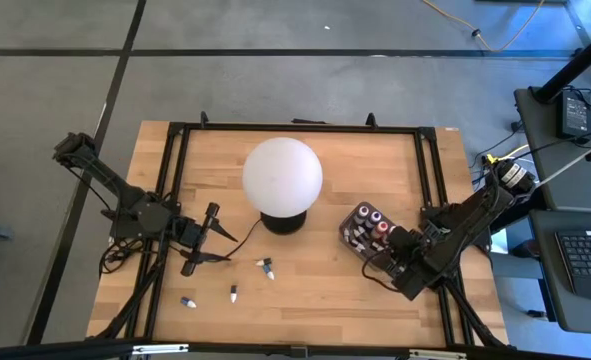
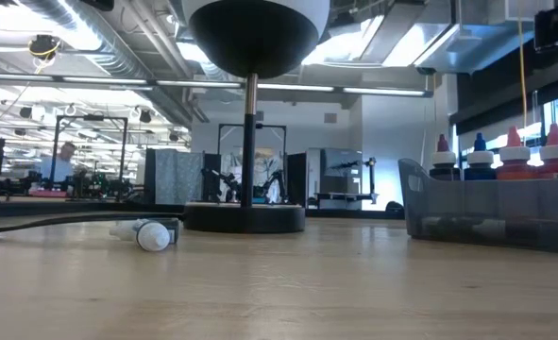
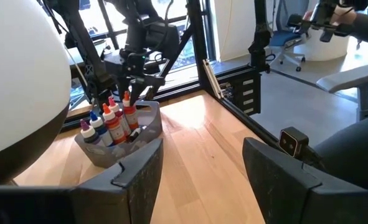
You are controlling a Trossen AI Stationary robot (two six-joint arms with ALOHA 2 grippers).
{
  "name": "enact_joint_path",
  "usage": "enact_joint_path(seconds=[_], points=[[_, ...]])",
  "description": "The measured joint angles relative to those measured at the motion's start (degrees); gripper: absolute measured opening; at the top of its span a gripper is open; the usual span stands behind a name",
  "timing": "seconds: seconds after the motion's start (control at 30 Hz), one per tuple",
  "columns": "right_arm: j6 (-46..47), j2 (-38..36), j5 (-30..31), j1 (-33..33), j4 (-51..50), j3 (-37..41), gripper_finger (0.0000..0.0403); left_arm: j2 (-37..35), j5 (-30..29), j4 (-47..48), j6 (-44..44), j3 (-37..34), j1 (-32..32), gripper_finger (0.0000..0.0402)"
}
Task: Pick & Place food coloring
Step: Put the large orange food coloring bottle into the black container, then adjust the large orange food coloring bottle in the black container
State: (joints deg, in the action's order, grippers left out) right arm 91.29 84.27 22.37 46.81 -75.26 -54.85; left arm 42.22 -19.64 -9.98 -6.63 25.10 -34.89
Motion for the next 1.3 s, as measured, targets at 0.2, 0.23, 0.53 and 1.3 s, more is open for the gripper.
enact_joint_path(seconds=[0.2,0.23,0.53,1.3], points=[[-0.1,0.0,-1.8,0.0,-0.5,0.9,0.0183,0.0,0.0,0.0,0.0,0.0,0.0,0.0216],[-0.3,0.0,-2.7,0.0,-0.2,0.9,0.0185,0.0,0.0,0.0,0.0,0.0,0.0,0.0215],[-0.8,0.0,-4.4,0.0,-0.4,0.9,0.0202,0.0,0.0,0.1,0.0,0.0,0.0,0.0219],[-12.7,2.5,4.6,-7.8,2.9,-12.0,0.0251,0.0,-0.3,1.0,1.4,0.0,0.0,0.0217]])
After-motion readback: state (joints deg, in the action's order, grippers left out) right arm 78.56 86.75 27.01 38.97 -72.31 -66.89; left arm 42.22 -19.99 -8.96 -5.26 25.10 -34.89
